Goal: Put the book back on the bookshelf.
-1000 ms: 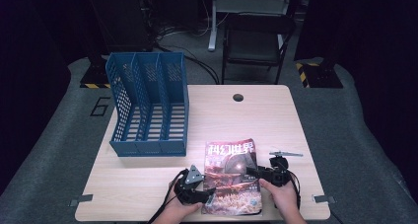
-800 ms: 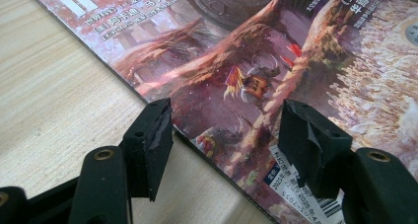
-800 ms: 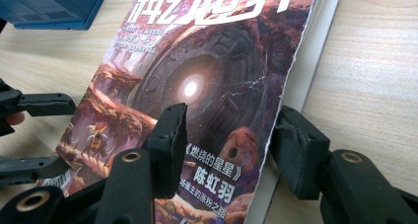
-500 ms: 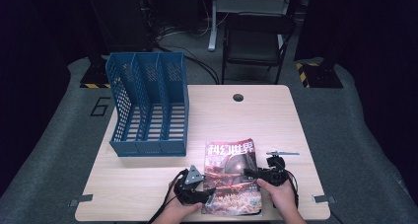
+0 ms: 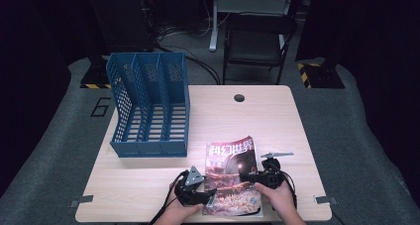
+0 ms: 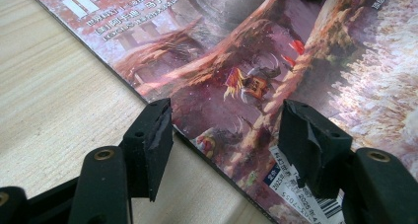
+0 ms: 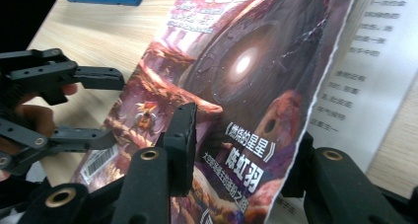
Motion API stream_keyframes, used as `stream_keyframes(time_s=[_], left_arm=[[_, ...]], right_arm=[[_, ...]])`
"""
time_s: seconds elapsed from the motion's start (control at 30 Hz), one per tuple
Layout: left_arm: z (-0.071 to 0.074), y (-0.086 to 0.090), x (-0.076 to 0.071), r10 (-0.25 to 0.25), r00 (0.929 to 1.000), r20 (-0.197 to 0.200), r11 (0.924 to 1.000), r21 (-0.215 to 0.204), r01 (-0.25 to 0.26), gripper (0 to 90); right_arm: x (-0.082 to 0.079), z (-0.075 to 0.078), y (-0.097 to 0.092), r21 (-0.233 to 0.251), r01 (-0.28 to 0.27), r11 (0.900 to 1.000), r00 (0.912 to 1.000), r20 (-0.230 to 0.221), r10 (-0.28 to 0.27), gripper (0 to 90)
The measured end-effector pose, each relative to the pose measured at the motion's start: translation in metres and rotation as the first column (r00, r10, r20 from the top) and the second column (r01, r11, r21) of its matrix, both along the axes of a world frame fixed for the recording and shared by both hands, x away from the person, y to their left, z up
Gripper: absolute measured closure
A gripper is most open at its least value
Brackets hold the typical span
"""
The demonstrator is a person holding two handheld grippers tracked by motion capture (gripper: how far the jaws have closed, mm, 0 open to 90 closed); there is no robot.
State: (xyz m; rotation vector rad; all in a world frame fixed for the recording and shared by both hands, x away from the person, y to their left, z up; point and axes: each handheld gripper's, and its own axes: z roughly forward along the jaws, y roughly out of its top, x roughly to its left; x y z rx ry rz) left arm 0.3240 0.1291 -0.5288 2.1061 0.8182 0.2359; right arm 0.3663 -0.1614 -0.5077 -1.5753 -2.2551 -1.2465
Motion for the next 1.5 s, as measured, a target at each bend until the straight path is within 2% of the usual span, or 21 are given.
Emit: stream_keyframes(time_s=[0.17,0.27,0.3,0.33,0.43,0.57,0.63,0.73,0.83,0.9,1.03,1.17,1.4,1.43,1.47,1.5], left_arm=[[0.000,0.001,0.000,-0.003,1.0000,0.004,1.0000,0.002,0.003,37.7],[0.000,0.001,0.001,-0.005,1.0000,0.002,1.0000,-0.001,0.005,37.7],[0.000,0.002,0.001,-0.011,0.9999,-0.005,0.9999,0.002,0.011,37.7],[0.000,0.001,0.001,-0.003,1.0000,0.003,1.0000,0.000,0.003,37.7],[0.000,0.002,0.001,-0.013,0.9999,-0.005,0.9999,0.000,0.013,37.8],[0.000,0.002,0.001,-0.014,0.9999,-0.005,0.9999,-0.001,0.014,37.7],[0.000,0.002,0.001,-0.014,0.9999,-0.005,0.9999,0.000,0.014,37.7],[0.000,0.002,0.002,-0.016,0.9999,-0.004,0.9999,0.000,0.016,37.7],[0.000,0.002,0.002,-0.012,0.9999,-0.001,0.9999,-0.008,0.012,37.6],[0.000,0.002,0.002,-0.007,1.0000,0.001,1.0000,-0.006,0.007,37.5],[-0.001,0.002,0.003,-0.003,1.0000,-0.001,0.9999,-0.017,0.003,37.5],[0.000,0.002,0.003,-0.004,1.0000,-0.003,0.9999,-0.009,0.004,37.3],[0.000,0.002,0.004,-0.016,0.9998,-0.008,0.9998,-0.010,0.016,37.1],[0.000,0.001,0.003,0.000,0.9999,-0.012,0.9998,-0.019,-0.001,36.9],[0.000,0.002,0.004,-0.004,0.9999,-0.010,0.9999,-0.010,0.004,36.7],[0.000,0.001,0.005,-0.007,0.9998,-0.018,0.9998,-0.017,0.006,36.7]], right_arm=[[0.001,-0.002,-0.001,-0.014,-0.007,0.9999,0.9999,0.011,0.007,59.4],[0.002,-0.003,-0.002,-0.046,-0.006,0.9989,0.9999,0.010,0.006,61.0],[0.002,-0.004,-0.002,-0.062,-0.001,0.9981,1.0000,-0.005,0.001,62.6],[0.002,-0.005,-0.004,-0.053,0.001,0.9986,1.0000,-0.004,-0.001,63.8],[0.005,-0.007,-0.011,0.000,0.028,0.9996,0.9977,-0.062,-0.028,69.1],[0.006,-0.009,-0.014,0.015,0.036,0.9992,0.9967,-0.074,-0.035,70.9],[0.007,-0.009,-0.015,0.004,0.033,0.9995,0.9977,-0.060,-0.033,71.6],[0.006,-0.008,-0.016,0.003,0.050,0.9988,0.9963,-0.070,-0.049,71.7],[0.006,-0.009,-0.018,0.000,0.054,0.9985,0.9972,-0.051,-0.054,72.3],[0.005,-0.006,-0.018,-0.012,0.064,0.9979,0.9958,-0.065,-0.065,74.5],[0.005,-0.006,-0.018,-0.008,0.057,0.9984,0.9964,-0.063,-0.057,77.5],[0.005,-0.005,-0.018,-0.020,0.043,0.9989,0.9985,-0.034,-0.043,79.7],[0.004,-0.006,-0.017,-0.027,0.047,0.9985,0.9983,-0.034,-0.048,80.2],[0.002,-0.005,-0.015,-0.027,0.054,0.9982,0.9975,-0.044,-0.055,80.5],[0.002,-0.005,-0.015,-0.041,0.048,0.9980,0.9988,-0.010,-0.049,81.2],[0.002,-0.005,-0.015,-0.041,0.048,0.9980,0.9988,-0.010,-0.049,81.2]])
